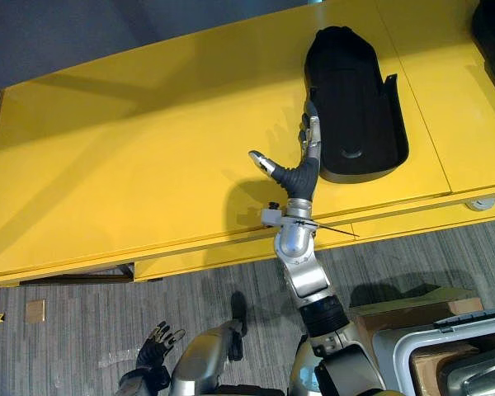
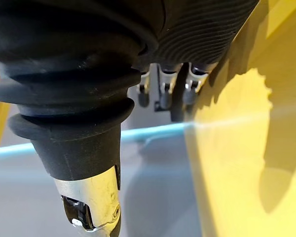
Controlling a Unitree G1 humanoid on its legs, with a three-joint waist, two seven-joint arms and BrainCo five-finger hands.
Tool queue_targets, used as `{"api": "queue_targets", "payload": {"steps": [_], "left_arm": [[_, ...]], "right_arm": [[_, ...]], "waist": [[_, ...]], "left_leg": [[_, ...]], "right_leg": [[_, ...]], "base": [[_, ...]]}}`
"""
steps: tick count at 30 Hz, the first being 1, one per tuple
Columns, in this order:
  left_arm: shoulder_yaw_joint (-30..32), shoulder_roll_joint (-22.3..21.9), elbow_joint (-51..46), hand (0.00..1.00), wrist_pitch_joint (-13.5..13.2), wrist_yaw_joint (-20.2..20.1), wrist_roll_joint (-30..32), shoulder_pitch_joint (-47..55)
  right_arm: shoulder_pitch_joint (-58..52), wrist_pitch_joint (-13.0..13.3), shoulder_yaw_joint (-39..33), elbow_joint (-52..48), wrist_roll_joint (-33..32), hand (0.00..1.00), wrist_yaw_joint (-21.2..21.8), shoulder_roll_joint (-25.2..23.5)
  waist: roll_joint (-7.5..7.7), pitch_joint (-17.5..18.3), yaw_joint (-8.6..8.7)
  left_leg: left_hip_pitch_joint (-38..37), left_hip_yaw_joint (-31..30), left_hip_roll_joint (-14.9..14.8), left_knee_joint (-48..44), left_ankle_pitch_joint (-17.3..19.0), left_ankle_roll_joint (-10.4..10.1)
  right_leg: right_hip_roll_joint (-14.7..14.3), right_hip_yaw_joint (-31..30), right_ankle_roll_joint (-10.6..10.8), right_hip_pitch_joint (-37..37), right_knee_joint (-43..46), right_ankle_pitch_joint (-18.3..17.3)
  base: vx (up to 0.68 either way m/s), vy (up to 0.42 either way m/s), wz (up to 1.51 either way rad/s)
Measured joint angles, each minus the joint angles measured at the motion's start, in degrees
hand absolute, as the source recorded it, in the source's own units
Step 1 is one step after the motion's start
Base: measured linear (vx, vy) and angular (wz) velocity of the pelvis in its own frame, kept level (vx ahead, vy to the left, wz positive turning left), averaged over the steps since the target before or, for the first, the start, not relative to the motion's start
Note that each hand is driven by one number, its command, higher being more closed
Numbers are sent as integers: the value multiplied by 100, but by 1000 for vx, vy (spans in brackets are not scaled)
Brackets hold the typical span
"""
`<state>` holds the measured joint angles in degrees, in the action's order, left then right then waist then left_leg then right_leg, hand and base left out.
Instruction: Walk over and take plastic housings, then place them on the shelf
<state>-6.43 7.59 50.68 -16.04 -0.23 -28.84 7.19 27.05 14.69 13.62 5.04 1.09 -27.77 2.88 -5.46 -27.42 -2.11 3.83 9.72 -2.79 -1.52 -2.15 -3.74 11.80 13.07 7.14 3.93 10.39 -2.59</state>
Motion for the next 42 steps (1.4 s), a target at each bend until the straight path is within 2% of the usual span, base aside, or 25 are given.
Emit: {"api": "queue_targets", "payload": {"steps": [2, 3, 5, 6, 7, 8, 11, 14, 16, 17, 20, 26, 29, 34, 38, 40, 42], "left_arm": [[9, 2, 1, 0, 4, -8, 3, 4], [22, 13, -1, 0, 4, -14, 4, 20], [54, 46, 0, 0, 17, -30, 10, 46], [124, 85, -1, 0, 49, -32, 12, 119], [135, 92, -1, 0, 57, -31, 11, 132], [184, 130, -1, 0, 83, -30, 11, 194], [343, 188, 11, 0, 173, -31, 22, 254], [545, 115, 7, 0, 173, -35, 24, 308], [634, 82, 3, 0, 164, -38, 35, 331], [637, 86, 1, 0, 158, -51, 41, 347], [634, 110, -50, 0, 154, -69, 39, 344], [563, 111, -257, 0, 155, -75, 34, 341], [524, 116, -285, 0, 164, -109, 37, 324], [510, 108, -260, 0, 168, -103, 35, 286], [506, 92, -247, 0, 190, -52, 15, 211], [505, 61, -254, 0, 238, -17, 15, 154], [510, 60, -247, 0, 251, 4, 15, 167]], "right_arm": [[1, 131, 2, -10, -187, 0, 401, 28], [-3, 156, 26, -94, -369, 100, 697, 57], [-126, 182, 45, -612, -650, 100, 1069, 195], [-411, 240, -1, -1303, -958, 100, 1404, 374], [-467, 251, -23, -1407, -995, 100, 1456, 415], [-719, 259, -195, -1796, -1141, 100, 1684, 474], [-1395, 262, -916, -2552, -1404, 100, 2130, 791], [-1989, 263, -1578, -2931, -1588, 100, 2464, 1134], [-2348, 294, -1782, -3063, -1836, 100, 2691, 1259], [-2614, 297, -1855, -3110, -2031, 100, 2889, 1290], [-3074, 290, -1942, -3126, -2167, 100, 3286, 1301], [-3287, 140, -1928, -2499, -2282, 100, 3874, 1301], [-3179, 146, -1917, -2010, -2282, 100, 3940, 1302], [-2750, 420, -1907, -1552, -2271, 100, 3929, 1303], [-2243, 415, -1782, -1331, -1988, 100, 3884, 1355], [-1981, 404, -1686, -1212, -1819, 100, 3865, 1459], [-1686, 404, -1688, -935, -1819, 100, 3804, 1488]], "waist": [[14, 7, 7], [47, 28, 21], [132, 71, 31], [259, 135, 58], [285, 148, 62], [404, 223, 105], [573, 315, 192], [599, 329, 314], [598, 328, 377], [598, 328, 480], [599, 327, 609], [603, 324, 599], [601, 323, 599], [558, 303, 584], [496, 275, 547], [431, 243, 438], [410, 235, 433]], "left_leg": [[-4, -1, -2, 7, -4, -5], [-10, 1, -5, 13, -4, -7], [-21, 4, -11, 19, -4, -7], [-56, 9, -22, 29, -2, -10], [-66, 12, -23, 36, -2, -10], [-79, 29, -31, 51, 1, -12], [-76, 96, -37, 57, 15, -3], [-69, 236, -35, 39, 43, 33], [-53, 340, -46, 40, 71, 19], [-44, 343, -49, 41, 75, 22], [31, 384, -55, 23, 83, 28], [25, 493, -54, -11, 135, 50], [20, 489, -48, -29, 155, 51], [16, 460, -40, -131, 216, 61], [16, 306, -41, -165, 216, 62], [41, 254, -38, -194, 214, 63], [43, 178, -25, -201, 204, 70]], "right_leg": [[-3, 3, 1, -5, -9, 2], [-8, 2, 2, -11, -19, 3], [-22, 0, -2, -33, -48, 14], [-49, -2, 0, -105, -138, 44], [-52, -5, 1, -113, -149, 46], [-66, -20, 2, -122, -177, 54], [-78, -60, 9, -101, -225, 101], [-81, -187, 30, -33, -272, 153], [-99, -281, 43, 26, -329, 190], [-103, -281, 52, 28, -351, 199], [-109, -328, 59, 115, -372, 226], [-107, -446, 50, 166, -364, 256], [-100, -444, 49, 147, -365, 255], [-79, -421, 47, 79, -362, 253], [-78, -298, 31, -5, -355, 241], [-72, -247, 29, -19, -349, 240], [-62, -178, 25, -79, -352, 234]], "base": [[0, 0, 0], [0, 0, 0], [0, 0, 0], [0, 0, 0], [23, 2, -4], [14, 2, -5], [-8, 13, -12], [-37, 28, -23], [-31, 20, -23], [-16, 13, -13], [10, 6, -8], [30, 9, -7], [0, 0, 0], [-6, 2, 1], [-21, -2, 13], [-13, -4, 10], [-5, 0, 18]]}}
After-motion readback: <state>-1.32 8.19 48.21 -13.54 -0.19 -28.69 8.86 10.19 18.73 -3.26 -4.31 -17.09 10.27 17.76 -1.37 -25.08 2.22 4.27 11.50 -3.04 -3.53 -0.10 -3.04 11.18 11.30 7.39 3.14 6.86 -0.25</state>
